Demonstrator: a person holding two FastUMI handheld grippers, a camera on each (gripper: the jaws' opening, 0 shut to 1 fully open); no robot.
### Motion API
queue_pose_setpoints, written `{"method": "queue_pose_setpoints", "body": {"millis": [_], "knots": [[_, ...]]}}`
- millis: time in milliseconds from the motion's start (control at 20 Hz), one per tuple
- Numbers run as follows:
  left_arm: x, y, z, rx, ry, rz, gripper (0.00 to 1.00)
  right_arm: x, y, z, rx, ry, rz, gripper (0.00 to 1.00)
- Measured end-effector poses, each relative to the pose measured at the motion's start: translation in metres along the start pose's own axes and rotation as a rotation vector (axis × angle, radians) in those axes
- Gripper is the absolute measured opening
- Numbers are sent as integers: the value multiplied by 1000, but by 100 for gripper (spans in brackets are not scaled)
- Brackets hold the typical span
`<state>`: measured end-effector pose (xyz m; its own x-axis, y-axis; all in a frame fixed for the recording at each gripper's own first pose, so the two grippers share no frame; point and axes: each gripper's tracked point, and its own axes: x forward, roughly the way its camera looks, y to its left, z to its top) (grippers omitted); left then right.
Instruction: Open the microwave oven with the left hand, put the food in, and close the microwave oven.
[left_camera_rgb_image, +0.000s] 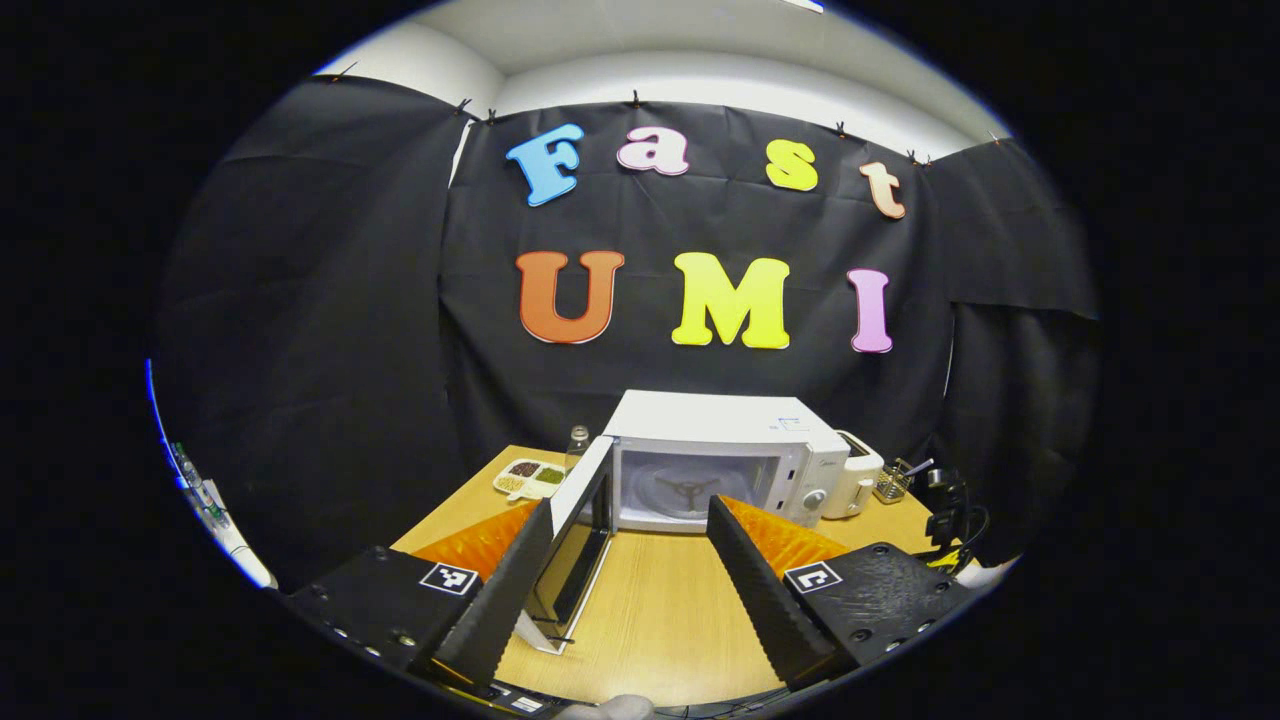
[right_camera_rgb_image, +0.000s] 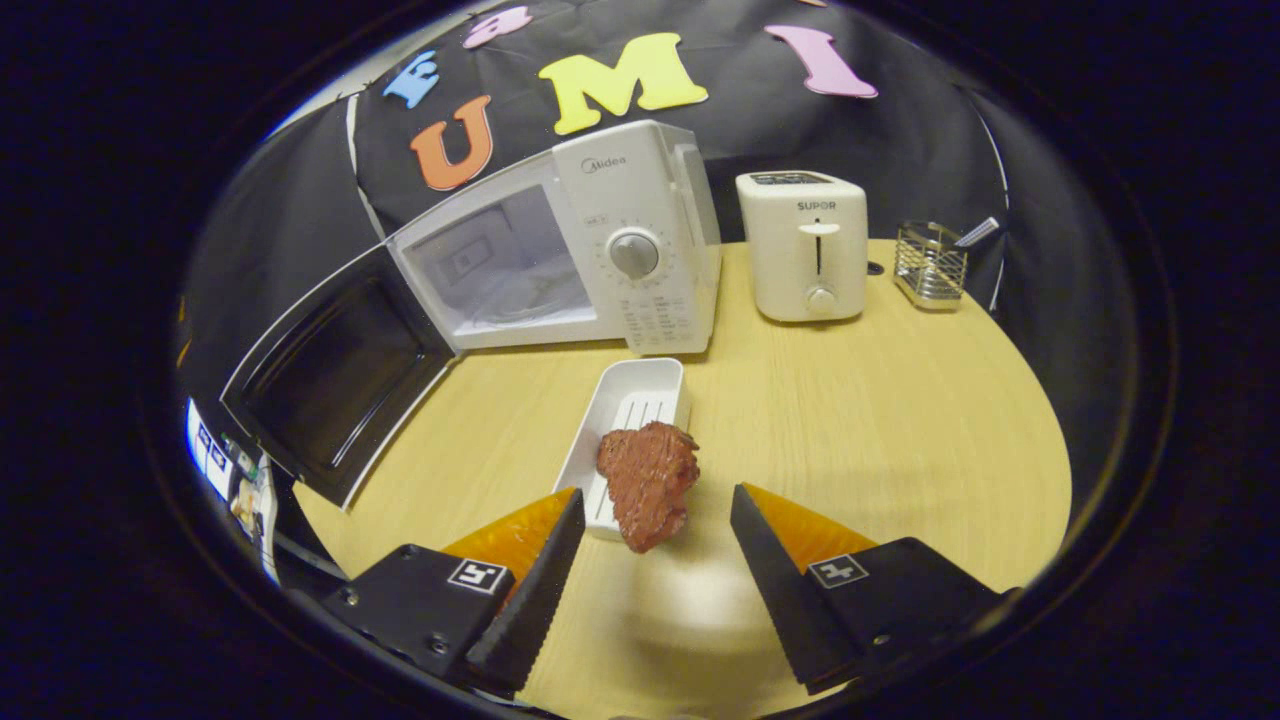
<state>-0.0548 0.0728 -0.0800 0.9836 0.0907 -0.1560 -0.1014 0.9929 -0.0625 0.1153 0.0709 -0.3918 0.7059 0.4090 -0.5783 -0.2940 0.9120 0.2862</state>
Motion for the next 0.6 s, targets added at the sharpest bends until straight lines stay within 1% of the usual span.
{"method": "queue_pose_setpoints", "body": {"millis": [50, 100, 150, 200, 250, 300, 350, 400, 450, 500, 550, 600], "knots": [[4, -7, 8, 14, -5, 6, 95, 6, 3, 1, 18, 11, 35, 78], [6, -12, 11, 25, -3, 16, 95, 12, 4, 3, 36, 26, 54, 77], [8, -17, 14, 38, -1, 28, 95, 17, 4, 3, 49, 39, 76, 80], [11, -22, 16, 50, 4, 44, 95, 21, 4, 4, 57, 51, 91, 76], [12, -26, 16, 60, 11, 60, 95, 24, 5, 4, 65, 62, 108, 67], [12, -32, 18, 66, 18, 71, 95, 25, 5, 6, 72, 70, 123, 50], [12, -39, 20, 71, 19, 74, 95, 27, 5, 5, 76, 82, 134, 48], [13, -48, 26, 79, 11, 72, 95, 28, 4, 6, 78, 95, 153, 31], [15, -56, 30, 82, 5, 67, 95, 26, 3, 8, 83, 103, 165, 28], [17, -62, 33, 85, -4, 58, 95, 25, 2, 10, 93, 107, 176, 34], [20, -66, 35, 90, -8, 52, 95, 22, 2, 11, 102, 108, 179, 29], [22, -67, 33, 94, -12, 46, 95, 19, 0, 16, 99, 100, 173, 17]]}}
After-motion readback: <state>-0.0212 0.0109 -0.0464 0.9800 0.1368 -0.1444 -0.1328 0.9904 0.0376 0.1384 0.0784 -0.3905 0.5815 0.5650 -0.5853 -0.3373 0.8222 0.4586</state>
